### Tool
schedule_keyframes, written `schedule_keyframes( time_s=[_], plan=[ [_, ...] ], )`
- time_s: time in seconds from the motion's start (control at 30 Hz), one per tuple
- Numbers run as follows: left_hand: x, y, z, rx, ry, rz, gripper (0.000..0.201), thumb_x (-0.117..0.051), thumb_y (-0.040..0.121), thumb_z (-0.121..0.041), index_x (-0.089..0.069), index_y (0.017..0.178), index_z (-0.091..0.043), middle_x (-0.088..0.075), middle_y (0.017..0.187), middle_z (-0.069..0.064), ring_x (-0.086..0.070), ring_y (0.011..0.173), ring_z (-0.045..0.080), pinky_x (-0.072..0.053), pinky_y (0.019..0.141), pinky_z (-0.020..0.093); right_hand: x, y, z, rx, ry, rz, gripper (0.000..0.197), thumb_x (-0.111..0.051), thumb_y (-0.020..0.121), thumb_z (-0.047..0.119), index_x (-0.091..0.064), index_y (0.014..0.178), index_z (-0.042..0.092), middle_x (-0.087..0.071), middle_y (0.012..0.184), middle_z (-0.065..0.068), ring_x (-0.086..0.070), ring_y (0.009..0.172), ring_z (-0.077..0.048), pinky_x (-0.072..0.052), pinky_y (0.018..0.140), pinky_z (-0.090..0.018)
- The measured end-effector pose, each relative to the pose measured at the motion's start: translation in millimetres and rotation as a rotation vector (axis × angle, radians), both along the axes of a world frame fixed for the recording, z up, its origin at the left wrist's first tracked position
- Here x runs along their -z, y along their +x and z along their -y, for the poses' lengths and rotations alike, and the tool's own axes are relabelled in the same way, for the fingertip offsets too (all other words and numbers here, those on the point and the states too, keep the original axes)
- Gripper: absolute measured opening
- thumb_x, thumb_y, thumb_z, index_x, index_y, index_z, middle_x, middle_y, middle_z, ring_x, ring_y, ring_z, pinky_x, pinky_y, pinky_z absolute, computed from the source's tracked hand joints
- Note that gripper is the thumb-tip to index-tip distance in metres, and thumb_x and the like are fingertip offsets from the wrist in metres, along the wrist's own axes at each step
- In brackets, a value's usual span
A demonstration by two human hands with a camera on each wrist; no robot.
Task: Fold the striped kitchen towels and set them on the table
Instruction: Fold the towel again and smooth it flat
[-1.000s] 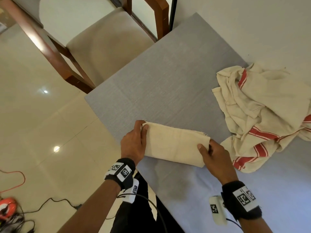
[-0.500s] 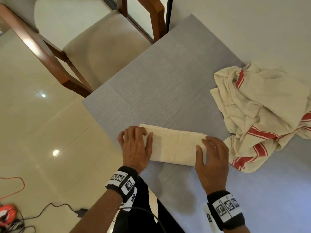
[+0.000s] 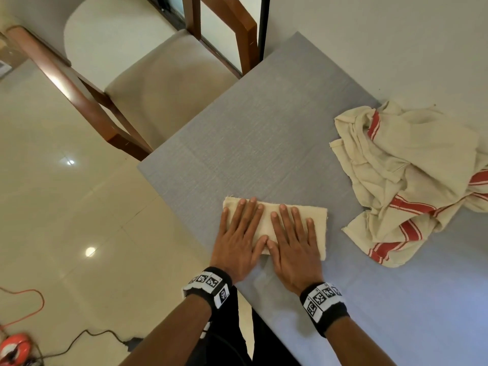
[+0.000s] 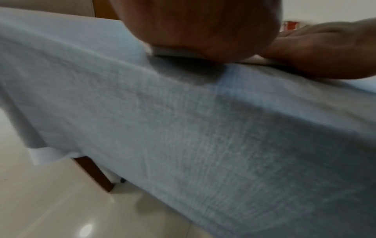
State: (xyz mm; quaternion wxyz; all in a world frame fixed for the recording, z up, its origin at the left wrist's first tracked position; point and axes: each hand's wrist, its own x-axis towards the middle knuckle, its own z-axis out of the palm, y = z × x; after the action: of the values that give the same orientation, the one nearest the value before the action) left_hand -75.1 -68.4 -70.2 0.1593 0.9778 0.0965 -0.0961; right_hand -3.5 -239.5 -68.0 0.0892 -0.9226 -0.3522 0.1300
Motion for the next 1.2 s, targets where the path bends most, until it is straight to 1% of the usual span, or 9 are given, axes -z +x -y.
schedule_keyframes(
  time_s=[0.17,0.3,0.4,0.53,0.63,0.7,0.83,1.0,1.2],
  plan=[
    [3,-3,-35,-0.086,0.008,-0.038,0.069,-0.017,0.108,-0.051,0.000,0.166,-0.018,0.007,0.174,0.003,0.005,0.161,0.026,-0.010,0.125,0.063,-7,12,8,0.180,-0.066,0.085,0.074,-0.036,0.105,0.050,-0.018,0.164,0.009,-0.009,0.174,-0.012,-0.007,0.161,-0.030,-0.007,0.127,-0.060],
    [2,-5,-38,-0.072,0.000,-0.054,0.068,-0.014,0.108,-0.050,0.002,0.165,-0.019,0.009,0.174,0.002,0.006,0.160,0.028,-0.010,0.124,0.066,-11,21,22,0.277,0.024,0.009,0.072,-0.036,0.106,0.045,-0.019,0.164,0.007,-0.007,0.174,-0.010,-0.007,0.161,-0.031,-0.018,0.127,-0.056],
    [-7,-6,-29,-0.123,0.015,-0.035,0.068,-0.020,0.108,-0.049,0.000,0.166,-0.017,0.008,0.174,0.005,0.008,0.160,0.031,-0.006,0.124,0.067,-24,23,32,0.454,0.239,-0.123,0.070,-0.044,0.106,0.042,-0.017,0.164,0.012,-0.015,0.171,-0.012,-0.022,0.156,-0.029,-0.031,0.122,-0.050],
    [-24,-24,-4,-0.075,0.007,0.024,0.070,-0.025,0.109,-0.049,-0.001,0.166,-0.016,0.009,0.174,0.007,0.009,0.160,0.032,-0.003,0.127,0.063,-57,22,37,0.918,0.417,-0.429,0.072,-0.068,0.097,0.034,-0.033,0.158,0.017,-0.058,0.140,-0.012,-0.061,0.120,-0.026,-0.050,0.094,-0.037],
    [-27,-46,31,0.111,-0.040,0.018,0.072,-0.033,0.108,-0.048,-0.005,0.166,-0.015,0.006,0.174,0.007,0.006,0.160,0.032,-0.012,0.125,0.065,-62,28,36,1.210,0.586,-0.779,0.061,-0.079,0.090,0.030,-0.051,0.141,0.013,-0.070,0.114,-0.008,-0.066,0.099,-0.023,-0.056,0.081,-0.040],
    [-23,-55,52,0.184,-0.054,0.012,0.070,-0.038,0.107,-0.043,-0.012,0.165,-0.013,0.001,0.174,0.009,0.000,0.160,0.033,-0.017,0.123,0.065,-59,40,36,1.319,0.692,-0.917,0.052,-0.083,0.087,0.026,-0.058,0.130,0.010,-0.070,0.098,-0.012,-0.059,0.083,-0.026,-0.053,0.063,-0.036],
    [-21,-60,76,0.125,-0.084,-0.019,0.070,-0.038,0.108,-0.043,-0.014,0.164,-0.010,-0.003,0.174,0.009,-0.003,0.161,0.028,-0.016,0.122,0.058,-61,57,39,1.249,0.661,-1.049,0.035,-0.085,0.084,0.019,-0.074,0.112,0.002,-0.071,0.090,-0.015,-0.056,0.078,-0.026,-0.041,0.056,-0.031],
    [-24,-53,99,0.025,-0.176,-0.009,0.074,-0.041,0.106,-0.044,-0.011,0.165,-0.009,-0.001,0.174,0.006,-0.002,0.161,0.024,-0.010,0.124,0.056,-87,59,64,1.192,0.600,-1.068,0.017,-0.079,0.087,0.011,-0.075,0.103,0.011,-0.077,0.093,-0.008,-0.067,0.085,-0.022,-0.050,0.071,-0.031],
    [-16,-47,105,-0.064,-0.247,0.028,0.072,-0.042,0.106,-0.040,-0.011,0.165,-0.012,-0.002,0.174,0.003,-0.002,0.161,0.021,-0.007,0.126,0.051,-130,38,44,1.051,0.668,-0.956,0.014,-0.082,0.084,0.005,-0.075,0.096,0.006,-0.080,0.085,-0.009,-0.073,0.069,-0.014,-0.060,0.065,-0.028]
  ],
)
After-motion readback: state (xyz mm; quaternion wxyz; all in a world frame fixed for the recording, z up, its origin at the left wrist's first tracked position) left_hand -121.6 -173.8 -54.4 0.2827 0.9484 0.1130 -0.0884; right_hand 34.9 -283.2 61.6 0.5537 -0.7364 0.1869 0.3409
